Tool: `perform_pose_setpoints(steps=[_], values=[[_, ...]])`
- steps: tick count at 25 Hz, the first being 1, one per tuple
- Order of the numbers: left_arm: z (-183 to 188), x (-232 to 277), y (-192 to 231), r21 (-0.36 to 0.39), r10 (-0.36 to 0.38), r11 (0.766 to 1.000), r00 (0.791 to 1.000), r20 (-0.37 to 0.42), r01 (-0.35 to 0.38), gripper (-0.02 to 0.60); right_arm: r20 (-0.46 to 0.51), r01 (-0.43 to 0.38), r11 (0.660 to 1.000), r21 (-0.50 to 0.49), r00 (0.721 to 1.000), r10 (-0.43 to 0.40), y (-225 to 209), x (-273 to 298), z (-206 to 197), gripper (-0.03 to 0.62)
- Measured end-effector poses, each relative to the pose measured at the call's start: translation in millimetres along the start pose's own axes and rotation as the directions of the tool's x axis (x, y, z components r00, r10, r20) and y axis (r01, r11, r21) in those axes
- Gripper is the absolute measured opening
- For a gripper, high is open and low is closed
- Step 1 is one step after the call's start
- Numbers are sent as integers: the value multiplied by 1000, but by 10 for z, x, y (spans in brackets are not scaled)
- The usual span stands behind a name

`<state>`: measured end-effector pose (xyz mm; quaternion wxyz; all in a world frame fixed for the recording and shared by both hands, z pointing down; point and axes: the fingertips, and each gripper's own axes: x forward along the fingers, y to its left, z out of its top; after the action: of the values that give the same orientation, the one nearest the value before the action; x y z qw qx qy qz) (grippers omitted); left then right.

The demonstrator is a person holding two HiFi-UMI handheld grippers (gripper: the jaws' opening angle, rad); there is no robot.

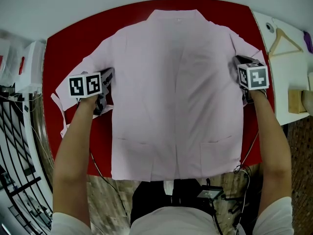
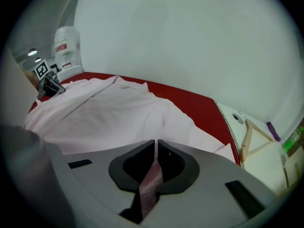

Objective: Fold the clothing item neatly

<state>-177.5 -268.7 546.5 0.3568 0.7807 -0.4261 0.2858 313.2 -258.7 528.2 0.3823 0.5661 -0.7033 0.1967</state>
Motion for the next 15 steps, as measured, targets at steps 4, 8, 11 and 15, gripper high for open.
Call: perform_pose_setpoints(steps=[4, 8, 11, 15], values=[[33, -164, -171, 29, -30, 999, 999, 35, 29, 5, 63, -44, 999, -9, 997, 45, 240, -276, 100, 18], [-165, -344, -461, 41, -119, 992, 993, 7, 119, 5, 27, -119, 992, -33, 992, 120, 594, -590, -207, 17], [-480, -404, -629, 32, -176, 983, 982, -75, 179, 5, -42, -154, 988, -26, 987, 153, 730, -728, -584, 17], [-917, -397, -636, 8, -182, 982, 967, -180, 187, 5, -116, -164, 986, 10, 980, 164, 782, -785, -979, 17]])
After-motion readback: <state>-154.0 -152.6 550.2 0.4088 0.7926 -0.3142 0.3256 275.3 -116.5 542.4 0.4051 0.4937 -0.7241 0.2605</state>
